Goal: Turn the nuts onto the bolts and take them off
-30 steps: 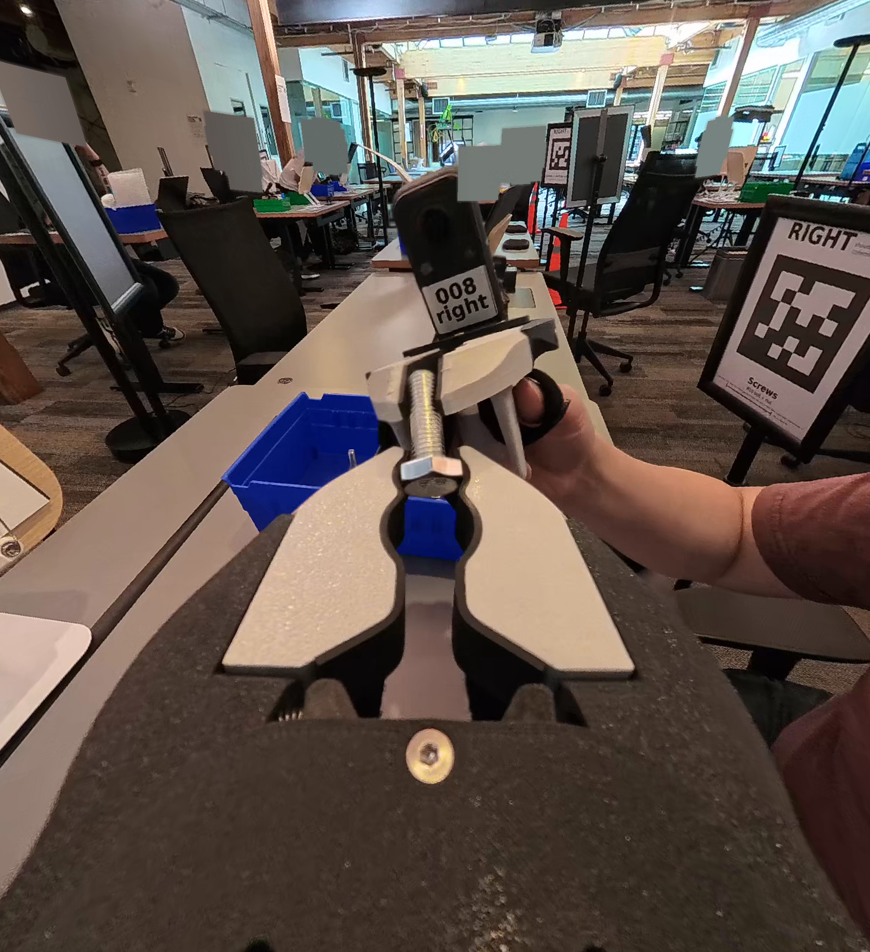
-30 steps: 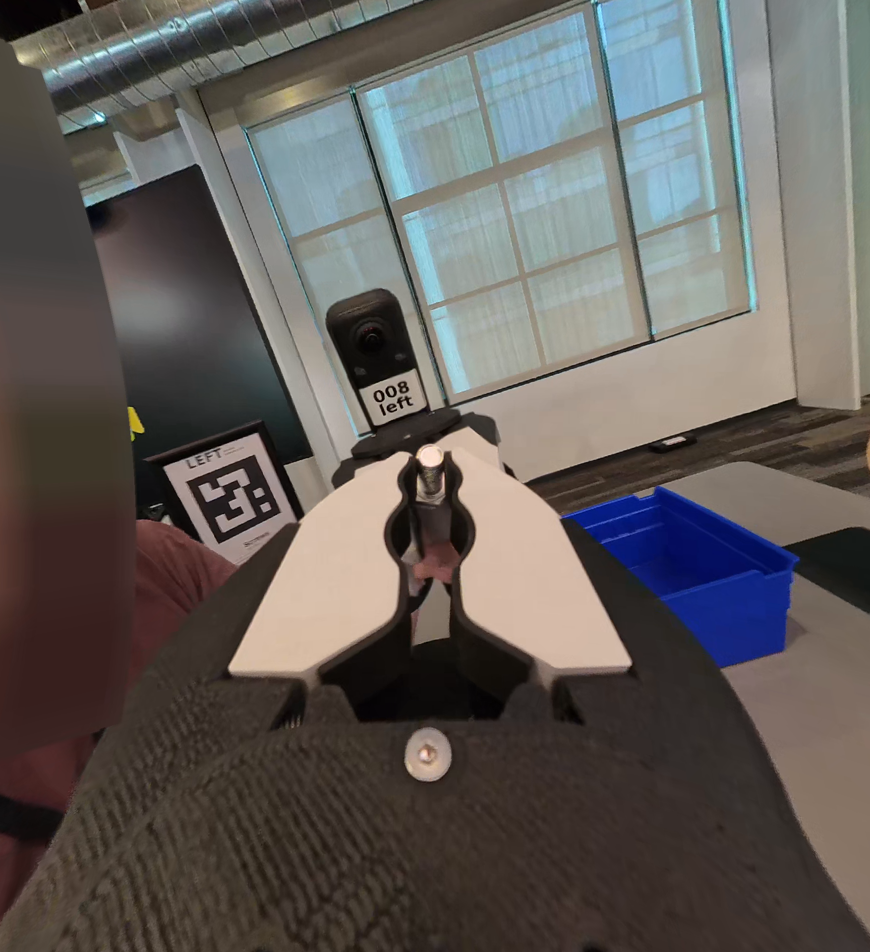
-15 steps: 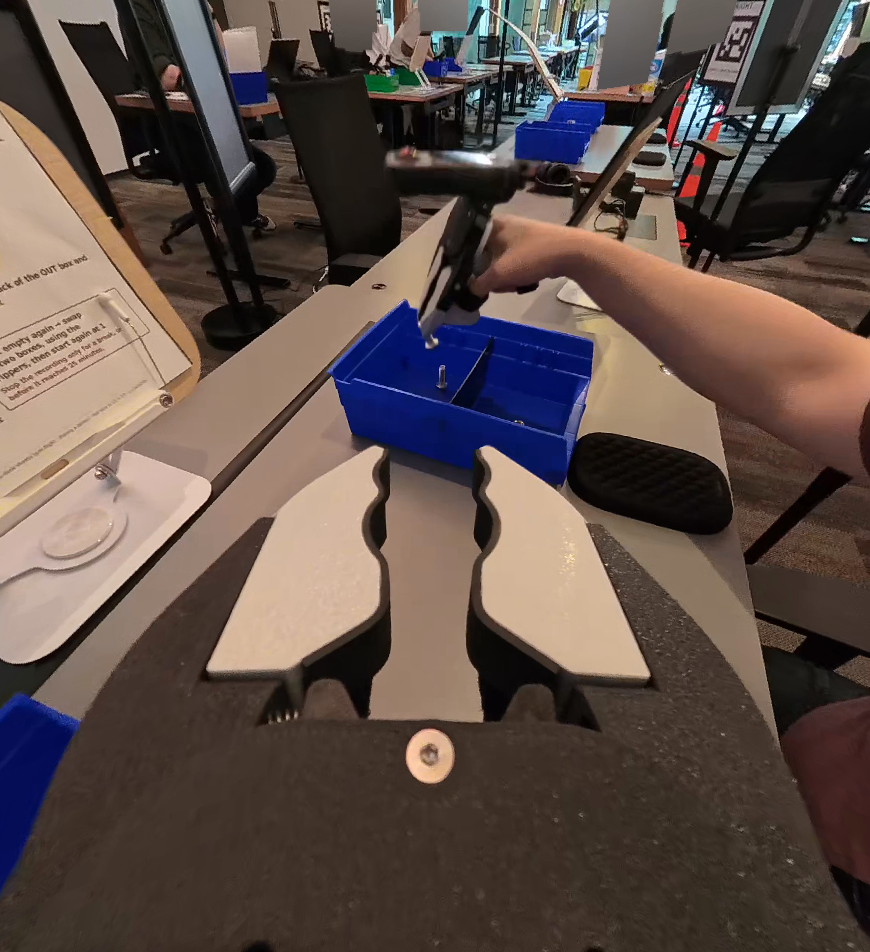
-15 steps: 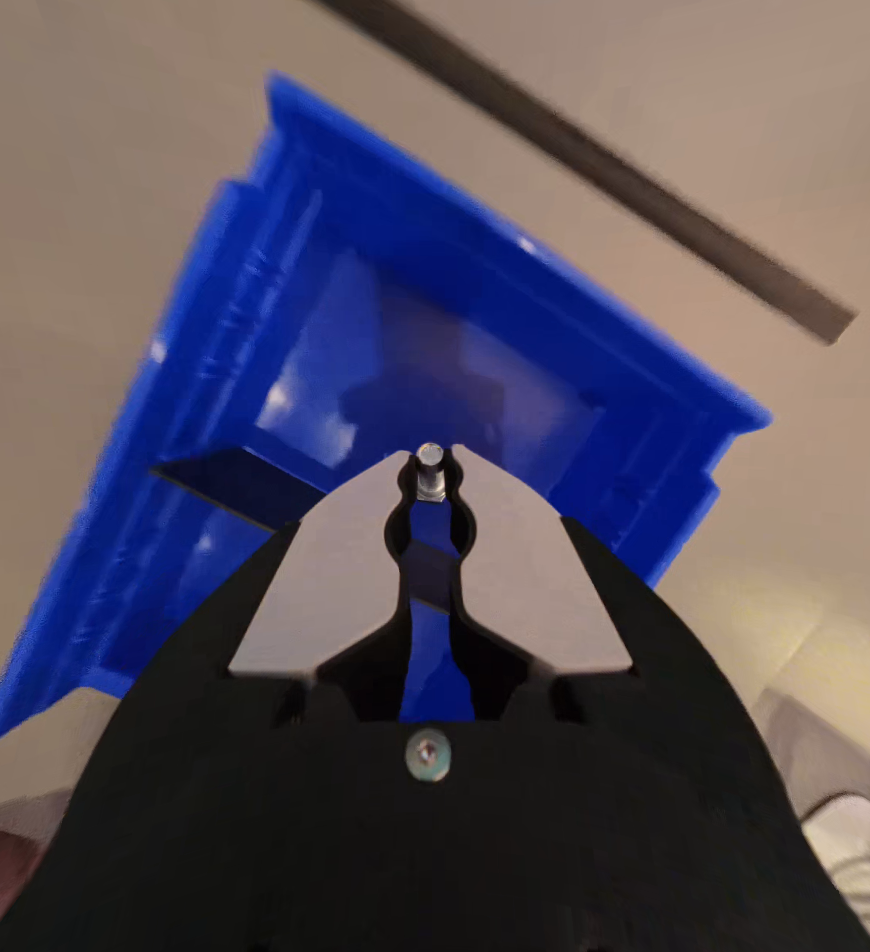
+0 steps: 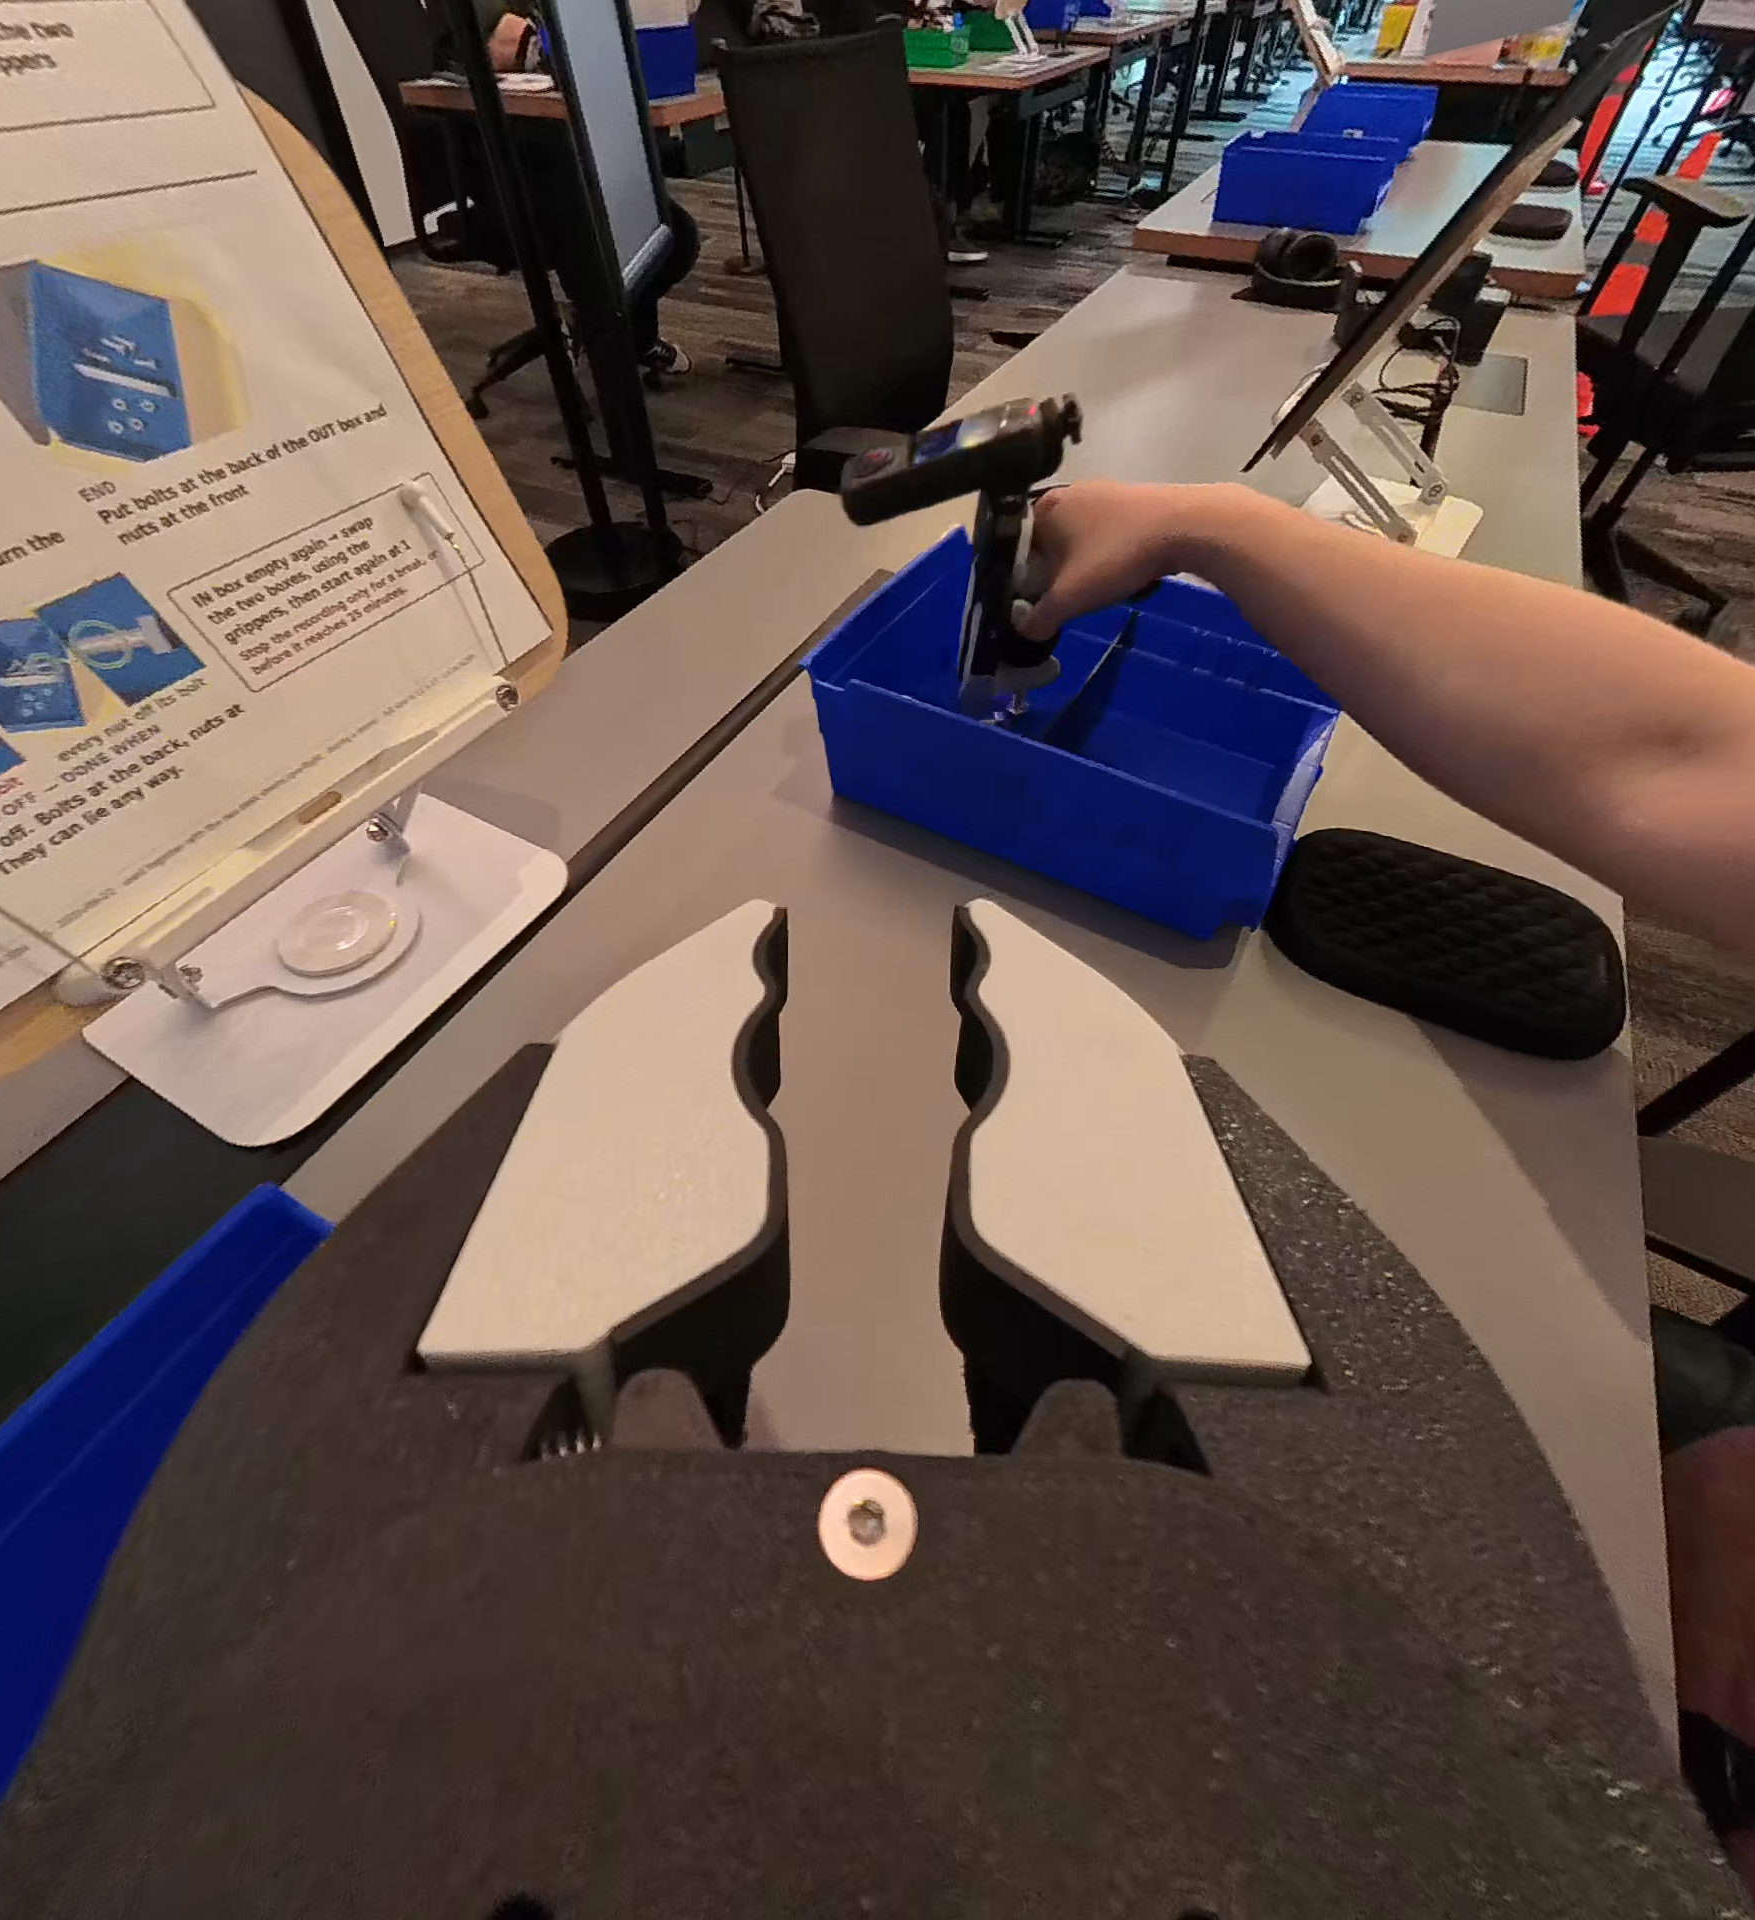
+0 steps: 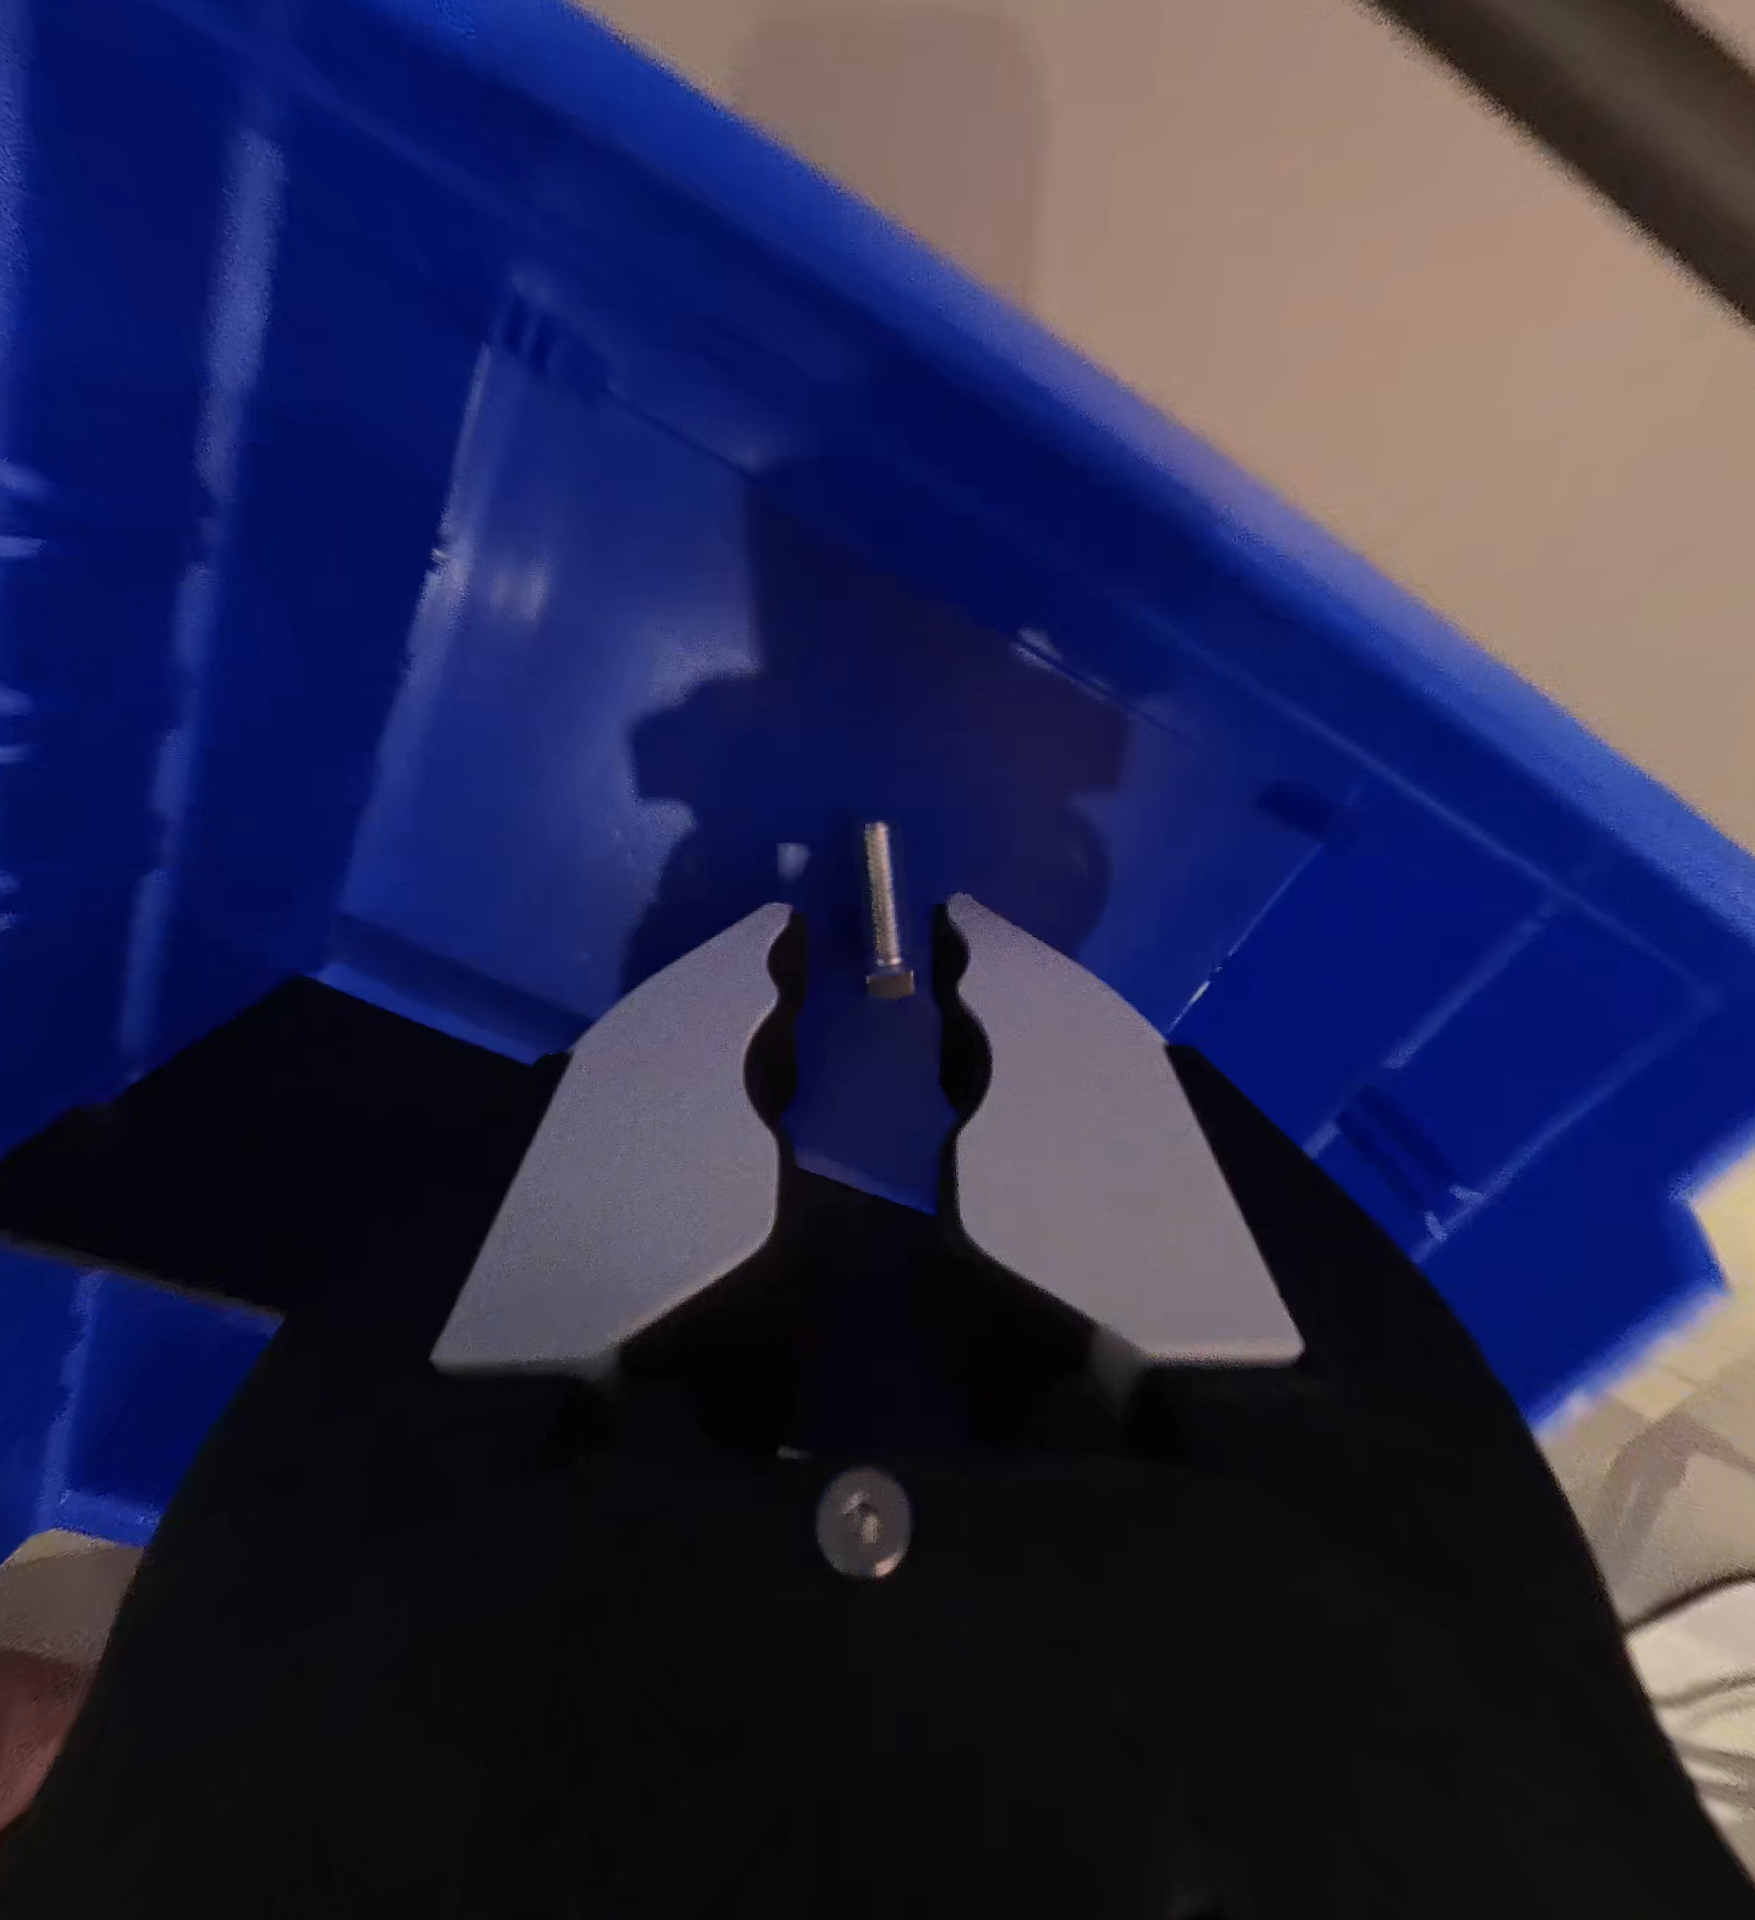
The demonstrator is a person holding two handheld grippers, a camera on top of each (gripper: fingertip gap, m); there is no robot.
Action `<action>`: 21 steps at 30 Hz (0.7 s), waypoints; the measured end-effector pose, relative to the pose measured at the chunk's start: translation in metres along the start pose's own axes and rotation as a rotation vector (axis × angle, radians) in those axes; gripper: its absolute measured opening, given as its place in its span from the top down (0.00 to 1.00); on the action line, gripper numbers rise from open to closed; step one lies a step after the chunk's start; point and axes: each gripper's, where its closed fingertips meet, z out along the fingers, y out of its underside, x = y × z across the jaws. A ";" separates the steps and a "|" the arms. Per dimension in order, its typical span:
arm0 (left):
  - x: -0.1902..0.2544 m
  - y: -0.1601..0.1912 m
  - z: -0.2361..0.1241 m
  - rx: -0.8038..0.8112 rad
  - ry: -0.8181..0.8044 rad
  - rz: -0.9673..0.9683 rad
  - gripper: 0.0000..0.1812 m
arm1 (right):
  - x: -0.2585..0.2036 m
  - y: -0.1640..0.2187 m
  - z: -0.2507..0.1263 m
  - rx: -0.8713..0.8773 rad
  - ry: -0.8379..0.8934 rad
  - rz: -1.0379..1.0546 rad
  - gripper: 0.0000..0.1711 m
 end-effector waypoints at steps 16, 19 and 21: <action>-0.122 0.153 -0.068 -0.604 -0.383 -0.338 0.88 | -0.134 -0.036 -0.260 1.192 -0.039 -0.272 0.79; -0.138 0.183 -0.054 -0.658 -0.387 -0.509 0.89 | -0.135 -0.040 -0.234 1.111 -0.023 -0.305 0.78; -0.147 0.207 -0.048 -0.743 -0.411 -0.544 0.89 | -0.134 -0.046 -0.219 1.057 0.001 -0.330 0.78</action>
